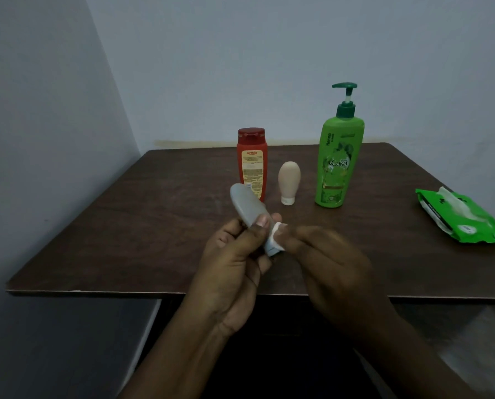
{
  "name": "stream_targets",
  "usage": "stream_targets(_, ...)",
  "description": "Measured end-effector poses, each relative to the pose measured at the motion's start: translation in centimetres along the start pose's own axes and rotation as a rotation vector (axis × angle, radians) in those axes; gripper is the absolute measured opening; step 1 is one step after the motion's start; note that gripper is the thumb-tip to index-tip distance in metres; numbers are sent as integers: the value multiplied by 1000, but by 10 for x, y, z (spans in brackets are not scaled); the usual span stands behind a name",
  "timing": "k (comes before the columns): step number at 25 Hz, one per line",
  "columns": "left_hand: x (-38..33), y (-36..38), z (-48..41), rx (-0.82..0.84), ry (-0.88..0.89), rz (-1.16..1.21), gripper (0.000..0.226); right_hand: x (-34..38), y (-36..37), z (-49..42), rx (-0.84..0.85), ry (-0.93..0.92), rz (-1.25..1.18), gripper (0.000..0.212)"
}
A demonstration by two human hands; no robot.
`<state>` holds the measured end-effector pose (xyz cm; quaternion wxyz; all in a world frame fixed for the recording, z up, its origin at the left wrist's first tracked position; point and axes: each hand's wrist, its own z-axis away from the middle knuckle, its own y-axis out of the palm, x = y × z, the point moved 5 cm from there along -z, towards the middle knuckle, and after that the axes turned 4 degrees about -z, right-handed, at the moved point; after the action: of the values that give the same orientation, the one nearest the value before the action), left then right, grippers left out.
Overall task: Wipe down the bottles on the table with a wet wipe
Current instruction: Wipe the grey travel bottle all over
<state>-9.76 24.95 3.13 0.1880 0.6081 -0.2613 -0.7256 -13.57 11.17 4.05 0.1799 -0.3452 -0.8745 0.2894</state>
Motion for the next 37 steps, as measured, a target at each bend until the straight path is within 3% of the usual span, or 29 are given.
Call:
stream_targets(2, 0, 1, -1, 15, -49, 83, 45, -17, 0, -5, -2, 125, -88, 43)
stream_targets(4, 0, 0, -2, 35, -77, 112, 44, -24, -13, -11, -100, 226, -230, 31)
stream_targets(6, 1, 1, -2, 57, -87, 104, 43, -17, -22, -10, -197, 239, -240, 28)
stream_targets(9, 0, 1, -2, 93, -62, 120, 39, -9, -13, -5, -131, 203, -179, 34)
stream_targets(11, 0, -1, -2, 85, -47, 109, 35, -20, -8, -7, -97, 275, -242, 28)
stream_targets(14, 1, -2, -2, 74, -43, 76, 35, -26, -17, -6, -233, 401, -400, 31)
stream_targets(16, 1, -1, -2, 63, -30, 64, 40, -16, -21, -4, -273, 331, -336, 32)
stream_targets(19, 2, 0, -2, 66, -20, 84, 53, -1, -14, -2, -166, 88, -20, 32)
stream_targets(25, -2, 2, 1, 40, 13, 19, 43, 9, -9, -1, -27, -125, 67, 26)
stream_targets(28, -4, 2, 0, 39, -8, 59, 47, -1, -9, -2, -48, 26, -32, 33)
stream_targets(31, 0, -2, -2, 26, -39, 72, 51, -20, -13, -7, -99, 389, -403, 33)
stream_targets(35, 7, -5, -4, 44, -107, 211, 49, -40, 4, 3, 269, 898, -919, 26)
stream_targets(37, 7, -3, -5, 50, -148, 318, 47, -41, 5, 9, 151, 918, -950, 29)
